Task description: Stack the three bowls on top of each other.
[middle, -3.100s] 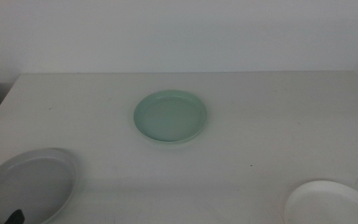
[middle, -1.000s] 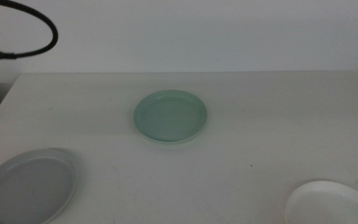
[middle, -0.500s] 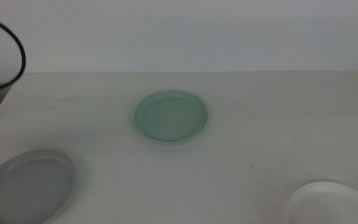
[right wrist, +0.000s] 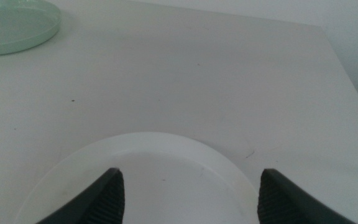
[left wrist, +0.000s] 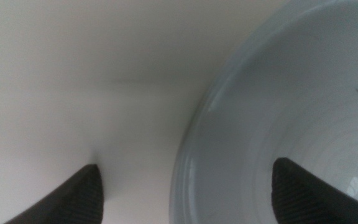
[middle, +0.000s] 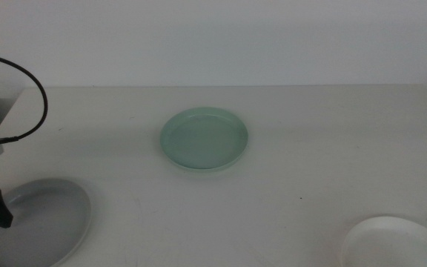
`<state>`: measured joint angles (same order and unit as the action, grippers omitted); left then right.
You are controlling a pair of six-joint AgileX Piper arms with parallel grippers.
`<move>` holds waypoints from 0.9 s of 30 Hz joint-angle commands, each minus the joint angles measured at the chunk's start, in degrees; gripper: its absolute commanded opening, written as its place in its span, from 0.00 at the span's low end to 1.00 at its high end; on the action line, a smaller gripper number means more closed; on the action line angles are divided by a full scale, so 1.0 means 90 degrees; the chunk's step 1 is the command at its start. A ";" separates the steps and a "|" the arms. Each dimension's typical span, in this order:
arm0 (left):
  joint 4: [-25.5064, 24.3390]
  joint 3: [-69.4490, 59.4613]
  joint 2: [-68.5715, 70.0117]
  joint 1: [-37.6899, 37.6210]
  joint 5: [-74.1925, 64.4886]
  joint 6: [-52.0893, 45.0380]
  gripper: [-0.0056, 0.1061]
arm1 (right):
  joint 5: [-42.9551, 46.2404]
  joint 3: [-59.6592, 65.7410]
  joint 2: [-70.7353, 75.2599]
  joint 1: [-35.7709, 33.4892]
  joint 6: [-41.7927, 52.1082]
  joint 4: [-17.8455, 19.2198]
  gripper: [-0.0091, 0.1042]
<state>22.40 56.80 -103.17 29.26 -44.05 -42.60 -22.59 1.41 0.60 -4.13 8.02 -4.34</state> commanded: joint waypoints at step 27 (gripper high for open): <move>0.0042 0.0878 0.1526 -0.2329 -0.1120 0.2481 0.05 | 0.0473 -0.0015 0.0168 0.0048 0.0025 0.0065 0.56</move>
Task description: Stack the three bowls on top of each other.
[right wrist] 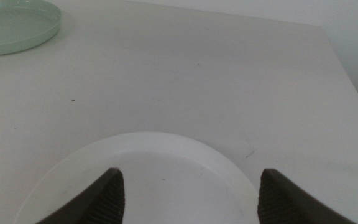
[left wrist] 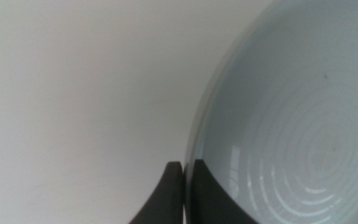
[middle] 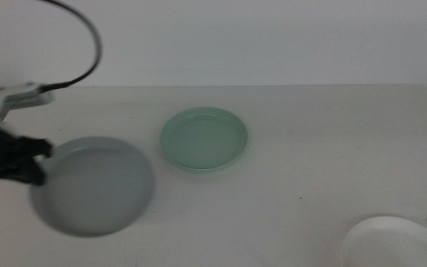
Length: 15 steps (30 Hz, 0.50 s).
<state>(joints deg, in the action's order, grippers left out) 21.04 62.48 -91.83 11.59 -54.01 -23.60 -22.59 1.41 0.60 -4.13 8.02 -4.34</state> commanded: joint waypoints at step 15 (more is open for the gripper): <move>0.1052 0.0749 -0.0793 -0.3667 0.1256 0.1548 0.05 | 0.0473 -0.0015 0.0168 0.0048 0.0025 0.0065 0.56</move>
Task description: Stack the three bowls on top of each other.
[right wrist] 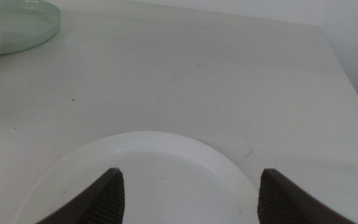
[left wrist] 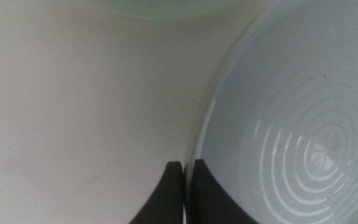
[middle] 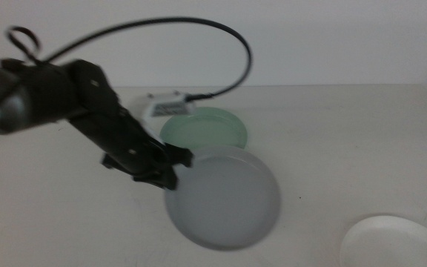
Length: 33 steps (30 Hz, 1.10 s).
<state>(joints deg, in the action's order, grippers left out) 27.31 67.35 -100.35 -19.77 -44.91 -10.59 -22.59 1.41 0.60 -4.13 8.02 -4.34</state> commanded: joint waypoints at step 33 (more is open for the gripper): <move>-0.0979 0.0985 0.0232 -0.0534 0.0138 0.0767 0.99 | 0.0473 -0.0015 0.0168 0.0048 0.0025 0.0065 0.56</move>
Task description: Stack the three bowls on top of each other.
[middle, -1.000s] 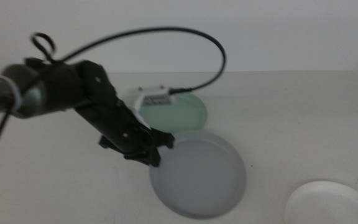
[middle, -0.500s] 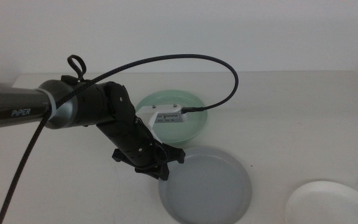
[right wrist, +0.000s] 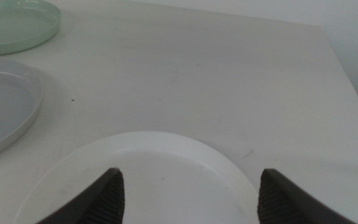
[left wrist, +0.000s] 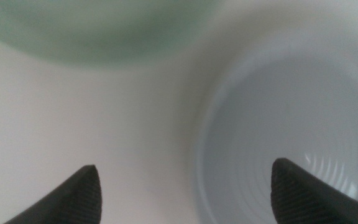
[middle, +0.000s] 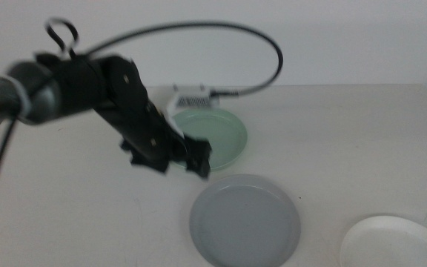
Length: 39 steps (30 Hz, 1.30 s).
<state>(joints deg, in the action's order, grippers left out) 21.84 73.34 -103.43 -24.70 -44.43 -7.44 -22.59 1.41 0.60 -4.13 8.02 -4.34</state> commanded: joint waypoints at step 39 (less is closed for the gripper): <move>-0.4348 0.0805 -0.1861 0.0521 0.3977 0.4577 0.33 | 0.0473 -0.0015 0.0168 0.0048 0.0025 0.0065 0.56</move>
<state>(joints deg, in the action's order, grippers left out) -18.60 79.29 -122.74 -19.88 -9.79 32.71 -22.59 1.41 0.60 -4.13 8.02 -4.34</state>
